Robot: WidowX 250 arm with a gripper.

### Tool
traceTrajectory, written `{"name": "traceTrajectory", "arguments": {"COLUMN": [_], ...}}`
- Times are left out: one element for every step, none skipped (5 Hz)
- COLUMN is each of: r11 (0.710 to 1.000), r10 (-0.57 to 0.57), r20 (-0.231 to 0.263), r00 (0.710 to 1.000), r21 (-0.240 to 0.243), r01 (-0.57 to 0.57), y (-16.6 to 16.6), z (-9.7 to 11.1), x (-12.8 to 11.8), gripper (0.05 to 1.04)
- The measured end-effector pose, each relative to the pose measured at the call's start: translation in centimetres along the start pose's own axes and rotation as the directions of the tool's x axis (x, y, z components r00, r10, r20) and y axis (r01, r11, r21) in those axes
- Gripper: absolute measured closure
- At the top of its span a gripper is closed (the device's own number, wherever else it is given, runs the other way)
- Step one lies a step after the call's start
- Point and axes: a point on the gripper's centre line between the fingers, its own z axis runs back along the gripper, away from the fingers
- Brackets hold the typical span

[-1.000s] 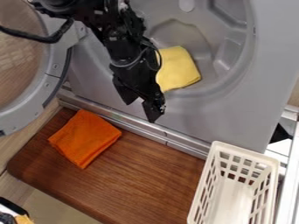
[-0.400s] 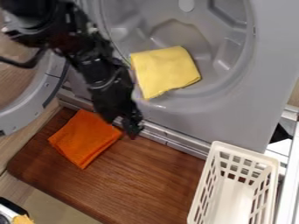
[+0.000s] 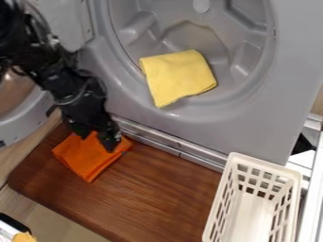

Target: Slide the orange cloth in the right side

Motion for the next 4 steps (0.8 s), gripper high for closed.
{"name": "traceTrajectory", "arguments": {"r11": [1.0, 0.999, 0.999, 0.999], "r10": [0.017, 0.036, 0.038, 0.034], "r20": [-0.041, -0.061, -0.07, -0.084], "r00": [0.999, 0.997, 0.997, 0.996], "r21": [-0.01, -0.011, -0.022, -0.021], "r01": [-0.018, -0.037, -0.04, -0.036], "y": [1.1, 2.3, 2.9, 3.5], "z": [-1.3, -2.2, -3.4, -4.6], "x": [-0.9, -1.1, -0.8, -0.4], "gripper": [0.084, 0.084, 0.084, 0.084]}}
